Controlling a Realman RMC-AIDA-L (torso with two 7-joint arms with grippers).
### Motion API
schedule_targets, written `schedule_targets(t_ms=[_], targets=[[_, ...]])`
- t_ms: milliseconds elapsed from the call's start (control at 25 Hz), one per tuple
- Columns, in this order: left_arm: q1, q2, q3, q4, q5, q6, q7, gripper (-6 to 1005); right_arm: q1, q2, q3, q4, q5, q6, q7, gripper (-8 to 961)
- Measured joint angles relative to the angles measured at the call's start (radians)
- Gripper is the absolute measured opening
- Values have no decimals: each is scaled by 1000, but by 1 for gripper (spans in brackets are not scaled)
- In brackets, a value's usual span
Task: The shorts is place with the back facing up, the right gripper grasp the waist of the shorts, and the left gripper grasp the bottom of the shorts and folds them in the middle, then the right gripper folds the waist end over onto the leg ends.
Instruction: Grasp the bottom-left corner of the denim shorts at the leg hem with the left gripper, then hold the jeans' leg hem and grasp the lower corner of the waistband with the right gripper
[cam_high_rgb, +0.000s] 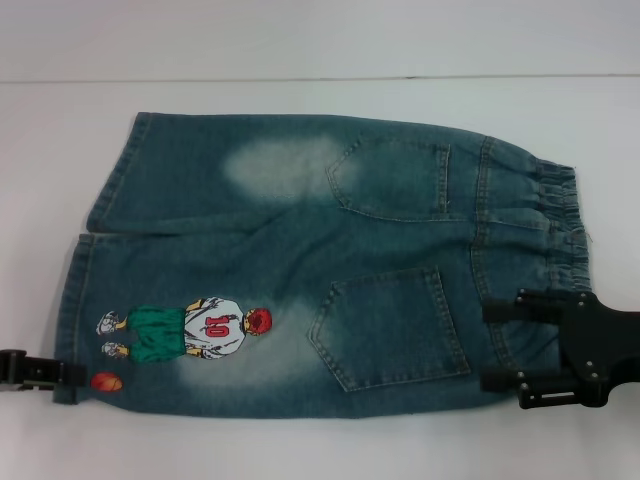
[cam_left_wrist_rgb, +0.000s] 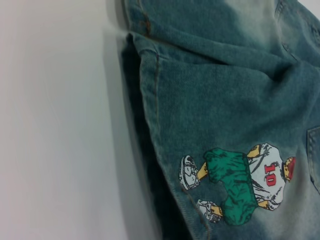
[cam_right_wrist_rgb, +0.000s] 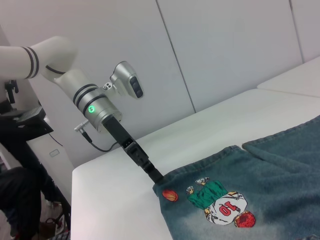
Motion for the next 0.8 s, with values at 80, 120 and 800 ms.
schedule_targets(t_ms=[80, 120, 800], targets=[[0, 0, 0, 1, 0, -1, 5, 652, 0, 0, 0, 0, 0, 0, 0, 834], [0, 0, 0, 1, 0, -1, 7, 611, 0, 0, 0, 0, 0, 0, 0, 833], [3, -6, -17, 1, -32, -22, 21, 61, 2, -2, 18, 0, 6, 0, 13, 820]])
